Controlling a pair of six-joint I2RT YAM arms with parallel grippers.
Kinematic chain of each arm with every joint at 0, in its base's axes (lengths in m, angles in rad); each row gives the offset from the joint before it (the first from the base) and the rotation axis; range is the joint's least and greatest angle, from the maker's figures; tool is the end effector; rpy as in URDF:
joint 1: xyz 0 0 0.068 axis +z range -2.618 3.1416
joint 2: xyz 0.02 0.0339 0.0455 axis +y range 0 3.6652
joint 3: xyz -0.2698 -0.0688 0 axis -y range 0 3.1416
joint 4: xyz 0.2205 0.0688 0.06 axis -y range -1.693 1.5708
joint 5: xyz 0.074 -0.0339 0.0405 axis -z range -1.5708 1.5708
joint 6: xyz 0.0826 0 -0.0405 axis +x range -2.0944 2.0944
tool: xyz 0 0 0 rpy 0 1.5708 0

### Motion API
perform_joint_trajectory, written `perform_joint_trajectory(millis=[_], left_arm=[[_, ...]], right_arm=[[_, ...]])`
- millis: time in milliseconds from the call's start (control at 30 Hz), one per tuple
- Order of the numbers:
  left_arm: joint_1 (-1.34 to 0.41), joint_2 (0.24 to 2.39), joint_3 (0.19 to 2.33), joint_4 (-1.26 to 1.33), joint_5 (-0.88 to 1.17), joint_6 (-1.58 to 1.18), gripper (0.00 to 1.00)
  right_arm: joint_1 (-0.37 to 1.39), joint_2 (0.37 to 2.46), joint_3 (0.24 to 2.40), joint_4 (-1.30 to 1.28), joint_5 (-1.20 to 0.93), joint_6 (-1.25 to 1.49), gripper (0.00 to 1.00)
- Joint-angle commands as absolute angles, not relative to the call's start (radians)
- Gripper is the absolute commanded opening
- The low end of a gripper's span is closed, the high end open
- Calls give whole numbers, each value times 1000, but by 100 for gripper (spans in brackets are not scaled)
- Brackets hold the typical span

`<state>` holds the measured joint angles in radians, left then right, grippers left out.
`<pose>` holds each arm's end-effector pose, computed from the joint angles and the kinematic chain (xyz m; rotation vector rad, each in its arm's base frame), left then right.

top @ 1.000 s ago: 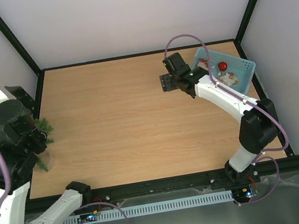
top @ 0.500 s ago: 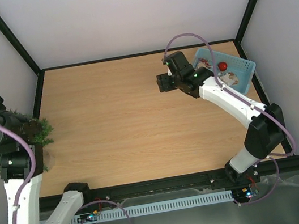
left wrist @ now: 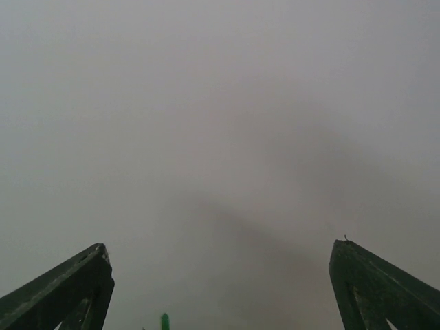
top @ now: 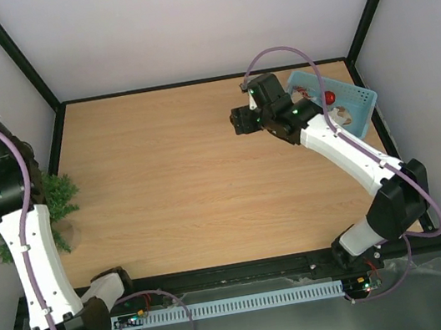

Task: Decorate the small christmas tree
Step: Move the christmas tree to the center of the board.

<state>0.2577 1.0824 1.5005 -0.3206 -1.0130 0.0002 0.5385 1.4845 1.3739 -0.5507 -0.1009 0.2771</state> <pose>0.1637 0.1156 0.5076 -1.0008 1.2434 0.9422 0.2926 0.1845 0.3217 -0.3539 2.2592 0.5492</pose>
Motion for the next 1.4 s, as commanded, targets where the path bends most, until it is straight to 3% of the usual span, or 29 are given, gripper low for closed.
perform_joint_trajectory(millis=[0, 233, 333, 400, 433, 633, 767, 1067, 1367], left_arm=[[281, 1063, 1510, -426, -898, -155, 83], [282, 1028, 1504, -463, -816, -201, 40], [282, 1020, 1516, -482, -719, -215, 24], [280, 1015, 1524, -477, -614, -224, 5], [279, 1015, 1530, -471, -572, -243, 3], [242, 1054, 1623, -438, -303, -294, 2], [178, 1040, 1562, -283, -102, -257, 2], [72, 1081, 1575, -172, 176, -247, 2], [-14, 1127, 1508, -63, 279, -222, 2]], right_arm=[[545, 1443, 1398, -571, -123, 281, 79], [545, 1426, 1377, -561, -155, 265, 79], [545, 1419, 1384, -568, -158, 264, 78], [545, 1406, 1381, -563, -157, 260, 77], [545, 1399, 1376, -559, -155, 260, 77], [545, 1352, 1342, -527, -137, 276, 77], [545, 1340, 1330, -513, -137, 284, 77], [545, 1338, 1341, -544, -98, 281, 77], [545, 1329, 1352, -578, -64, 277, 78]])
